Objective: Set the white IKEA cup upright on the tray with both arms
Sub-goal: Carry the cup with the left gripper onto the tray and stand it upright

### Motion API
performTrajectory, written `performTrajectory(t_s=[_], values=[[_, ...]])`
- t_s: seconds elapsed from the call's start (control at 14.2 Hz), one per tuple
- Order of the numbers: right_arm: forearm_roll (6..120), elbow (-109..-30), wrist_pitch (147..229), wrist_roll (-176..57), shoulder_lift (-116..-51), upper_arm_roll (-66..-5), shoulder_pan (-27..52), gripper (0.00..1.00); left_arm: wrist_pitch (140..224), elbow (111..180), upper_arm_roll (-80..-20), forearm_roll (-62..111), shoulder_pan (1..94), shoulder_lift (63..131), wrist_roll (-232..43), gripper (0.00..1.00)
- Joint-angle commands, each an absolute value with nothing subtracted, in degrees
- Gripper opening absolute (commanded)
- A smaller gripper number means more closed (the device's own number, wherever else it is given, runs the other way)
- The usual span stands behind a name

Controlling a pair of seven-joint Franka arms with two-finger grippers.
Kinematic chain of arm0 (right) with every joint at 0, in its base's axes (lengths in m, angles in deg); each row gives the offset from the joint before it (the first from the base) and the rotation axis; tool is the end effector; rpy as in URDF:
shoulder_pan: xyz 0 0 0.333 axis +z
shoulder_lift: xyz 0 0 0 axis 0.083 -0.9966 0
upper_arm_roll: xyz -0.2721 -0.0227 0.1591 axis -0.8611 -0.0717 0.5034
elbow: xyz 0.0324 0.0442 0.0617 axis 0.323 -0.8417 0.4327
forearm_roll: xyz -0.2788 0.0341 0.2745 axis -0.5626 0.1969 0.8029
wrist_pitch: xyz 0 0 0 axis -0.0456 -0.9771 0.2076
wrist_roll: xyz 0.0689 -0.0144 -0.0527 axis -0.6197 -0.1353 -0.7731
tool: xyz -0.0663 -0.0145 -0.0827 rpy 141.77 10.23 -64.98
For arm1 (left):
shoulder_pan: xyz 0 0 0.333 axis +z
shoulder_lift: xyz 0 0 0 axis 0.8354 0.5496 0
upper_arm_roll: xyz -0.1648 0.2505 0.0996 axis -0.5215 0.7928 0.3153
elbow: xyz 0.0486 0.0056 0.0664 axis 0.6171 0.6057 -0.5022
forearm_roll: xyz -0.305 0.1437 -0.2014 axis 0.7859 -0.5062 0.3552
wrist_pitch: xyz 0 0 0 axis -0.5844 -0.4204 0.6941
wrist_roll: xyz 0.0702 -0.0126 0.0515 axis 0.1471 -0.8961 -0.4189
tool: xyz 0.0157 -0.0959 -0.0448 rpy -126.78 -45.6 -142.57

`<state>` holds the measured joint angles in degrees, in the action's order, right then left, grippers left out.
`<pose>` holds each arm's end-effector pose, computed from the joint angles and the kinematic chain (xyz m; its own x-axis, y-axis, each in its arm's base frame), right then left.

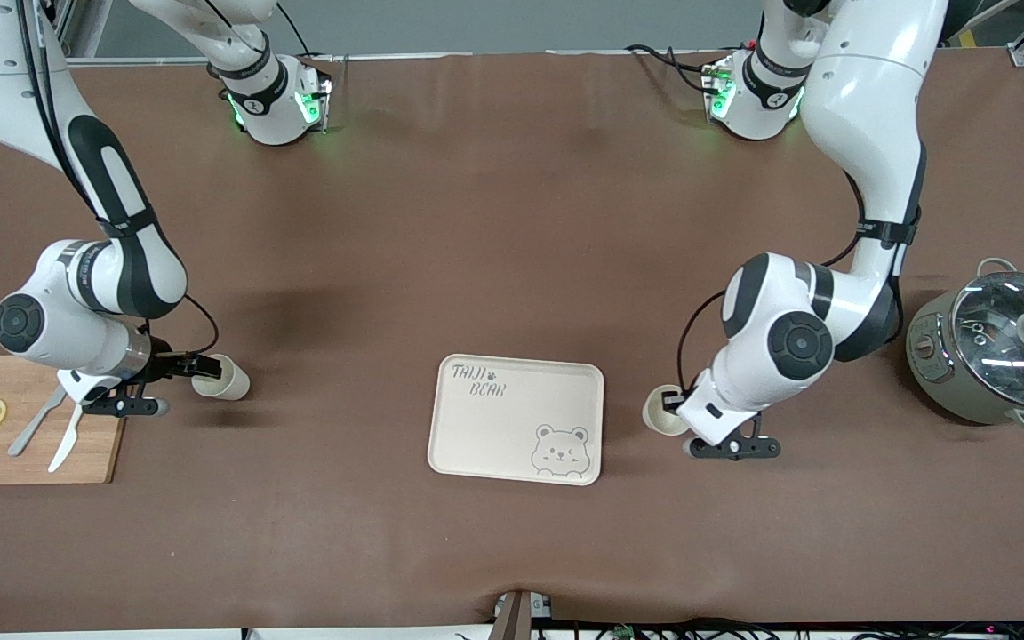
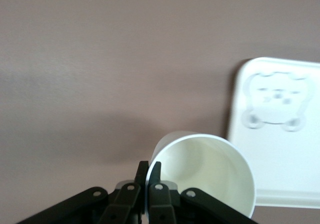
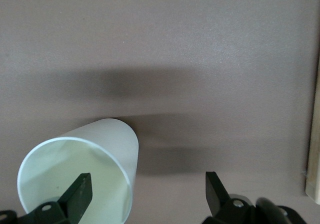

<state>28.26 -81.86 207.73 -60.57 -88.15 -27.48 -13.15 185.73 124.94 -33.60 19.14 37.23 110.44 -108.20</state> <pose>0.6128 -0.0630 0.2221 0.9973 -0.0277 -0.0675 -0.0313 -0.9981 -0.0524 0.6839 -0.2622 0.3164 0.9996 0.0243 0.0132 0.0231 -0.9961 0.0847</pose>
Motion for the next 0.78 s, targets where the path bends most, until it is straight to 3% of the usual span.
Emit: performTrajectory(t_s=[0.0, 0.35, 0.7], values=[[28.7, -83.8, 208.7, -59.8, -86.5, -27.5, -12.8, 1.00, 182.7, 118.2, -32.8, 18.3, 32.9, 113.2, -115.7, 0.00], [28.7, -83.8, 208.7, -59.8, -86.5, -27.5, -12.4, 1.00, 182.7, 108.6, -32.5, 18.2, 25.2, 120.0, -129.9, 0.00], [28.7, -83.8, 208.7, -59.8, -86.6, -27.5, -12.4, 0.55, 182.9, 107.7, -25.4, 18.3, 14.0, 120.9, -137.1, 0.00]])
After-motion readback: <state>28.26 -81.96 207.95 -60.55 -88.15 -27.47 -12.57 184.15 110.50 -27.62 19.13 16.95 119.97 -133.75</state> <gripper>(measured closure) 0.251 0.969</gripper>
